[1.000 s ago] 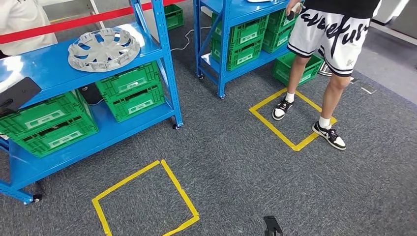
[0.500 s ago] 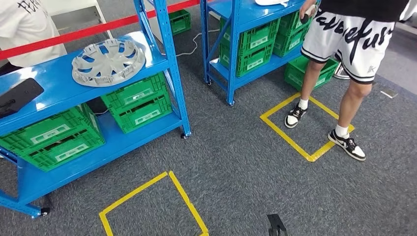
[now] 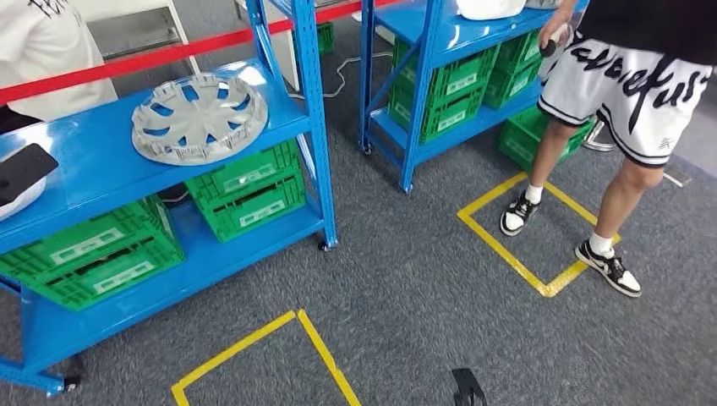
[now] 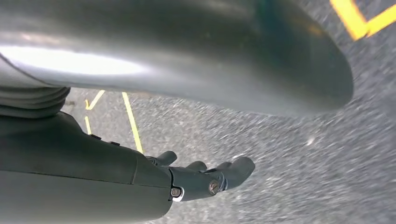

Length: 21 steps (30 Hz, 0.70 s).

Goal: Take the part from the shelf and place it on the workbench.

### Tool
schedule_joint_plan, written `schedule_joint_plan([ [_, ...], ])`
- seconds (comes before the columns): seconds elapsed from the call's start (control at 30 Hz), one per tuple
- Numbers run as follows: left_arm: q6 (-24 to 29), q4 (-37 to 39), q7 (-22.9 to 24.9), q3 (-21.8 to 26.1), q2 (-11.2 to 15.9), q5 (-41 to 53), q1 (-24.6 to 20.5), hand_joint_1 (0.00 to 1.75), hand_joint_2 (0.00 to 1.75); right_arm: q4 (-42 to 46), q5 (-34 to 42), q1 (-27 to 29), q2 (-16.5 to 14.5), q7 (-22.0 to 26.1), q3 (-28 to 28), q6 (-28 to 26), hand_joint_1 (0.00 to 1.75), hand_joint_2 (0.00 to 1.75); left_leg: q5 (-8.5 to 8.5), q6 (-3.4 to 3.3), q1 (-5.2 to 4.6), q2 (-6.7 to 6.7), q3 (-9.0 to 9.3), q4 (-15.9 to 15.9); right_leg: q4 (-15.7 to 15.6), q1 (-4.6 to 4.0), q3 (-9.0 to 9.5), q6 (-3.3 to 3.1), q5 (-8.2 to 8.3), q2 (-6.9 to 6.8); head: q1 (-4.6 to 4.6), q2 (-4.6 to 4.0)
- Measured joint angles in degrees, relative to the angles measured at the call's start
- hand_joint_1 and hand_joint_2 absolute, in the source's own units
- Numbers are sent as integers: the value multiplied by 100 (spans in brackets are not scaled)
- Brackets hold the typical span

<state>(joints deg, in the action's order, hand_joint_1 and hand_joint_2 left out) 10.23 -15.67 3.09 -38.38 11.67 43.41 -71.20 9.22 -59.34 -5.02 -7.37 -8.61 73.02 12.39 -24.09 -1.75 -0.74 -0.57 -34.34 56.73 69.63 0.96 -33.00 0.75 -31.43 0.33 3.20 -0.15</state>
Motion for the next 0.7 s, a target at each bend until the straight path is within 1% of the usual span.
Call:
schedule_joint_plan([
  [0.03,0,1,4,1,-1,0,17,0,0,0,1,1,-1,-1,0,1,0,0,-74,-15,-1,-8,72,-1,293,-3,-287,11,-173,-1,3,0],
  [0.07,0,2,6,2,-4,0,40,0,0,0,1,7,-1,-2,0,1,0,0,-153,-20,-2,-21,153,-1,462,-8,-532,19,-403,-2,5,0],
  [0.1,0,2,6,2,-8,0,64,0,0,0,2,17,1,-4,0,-1,0,0,-237,-18,-3,-36,248,-1,476,-12,-704,22,-602,-2,9,0],
  [0.13,0,3,6,2,-9,1,85,0,0,0,2,25,3,-7,0,-1,0,0,-326,-9,-3,-47,355,0,338,-18,-805,18,-669,-2,11,0],
  [0.17,-1,5,6,2,-10,1,100,0,0,0,2,35,7,-11,0,-2,0,0,-423,4,-3,-52,472,3,69,-23,-843,8,-538,-3,13,0],
  [0.2,-2,10,6,2,-10,2,117,0,0,0,3,50,9,-19,0,-2,0,0,-524,18,-3,-51,568,4,-293,-31,-842,-14,-157,-4,14,0],
  [0.23,-3,21,6,2,-18,2,130,0,0,0,5,68,11,-27,0,-3,0,0,-632,36,-11,-61,667,26,-635,-46,-838,-39,294,-5,4,0],
  [0.27,-9,30,8,2,-23,2,140,0,0,0,8,81,13,-38,0,-3,0,0,-741,59,-21,-72,730,41,-875,-61,-816,-71,677,-4,-4,0],
  [0.3,-15,32,9,2,-26,2,151,0,0,0,14,92,13,-46,0,-2,0,0,-818,89,-29,-84,803,51,-1011,-74,-786,-105,923,-2,-16,0],
  [0.33,-19,29,9,2,-27,2,148,0,0,0,19,91,14,-45,0,-1,0,0,-849,124,-38,-99,871,79,-1044,-82,-746,-142,955,-5,-23,0],
  [0.37,-23,20,10,2,-15,2,135,0,0,0,22,83,14,-38,0,1,0,0,-845,159,-41,-99,891,124,-1050,-74,-666,-186,915,-6,-19,0],
  [0.4,-22,11,10,3,-4,2,121,0,0,0,23,75,14,-24,0,4,0,0,-785,194,-37,-87,874,257,-1074,-62,-583,-232,870,-8,-18,0],
  [0.43,-22,10,13,4,9,3,103,0,0,0,22,65,15,-8,0,7,0,0,-720,231,-31,-67,751,495,-1094,-47,-495,-276,822,-10,-17,0],
  [0.47,-24,12,20,6,24,3,96,0,0,0,21,57,18,3,0,9,0,0,-701,267,-17,-47,558,801,-1106,-34,-405,-307,766,-6,-22,0],
  [0.5,-30,17,31,7,36,4,104,0,0,0,19,52,20,12,0,11,0,0,-749,303,5,-27,315,1131,-1116,-26,-322,-325,695,-1,-27,0],
  [0.53,-40,24,45,7,51,6,119,0,0,0,15,50,23,15,1,11,0,0,-904,332,30,-18,54,1412,-1120,-19,-238,-327,618,6,-30,0],
  [0.57,-51,33,62,8,67,9,140,0,0,0,10,50,25,16,1,11,0,0,-1129,360,54,-12,-182,1586,-1122,-11,-147,-320,536,13,-30,0],
  [0.6,-62,43,81,8,84,11,162,0,0,0,4,52,26,16,2,11,0,0,-1344,381,74,-4,-371,1634,-1122,-4,-43,-310,444,23,-30,0],
  [0.63,-68,52,97,8,106,14,179,0,0,0,-3,56,27,15,2,11,0,0,-1467,395,87,6,-499,1562,-1122,3,67,-301,352,30,-31,0],
  [0.67,-71,62,108,8,134,15,192,0,0,0,-8,60,27,14,2,12,0,0,-1402,401,94,17,-565,1353,-1123,8,189,-291,255,36,-32,0],
  [0.7,-74,73,113,8,164,15,205,0,0,0,-14,67,26,11,2,13,0,0,-1105,387,96,28,-590,1046,-1128,13,295,-278,158,41,-32,0],
])
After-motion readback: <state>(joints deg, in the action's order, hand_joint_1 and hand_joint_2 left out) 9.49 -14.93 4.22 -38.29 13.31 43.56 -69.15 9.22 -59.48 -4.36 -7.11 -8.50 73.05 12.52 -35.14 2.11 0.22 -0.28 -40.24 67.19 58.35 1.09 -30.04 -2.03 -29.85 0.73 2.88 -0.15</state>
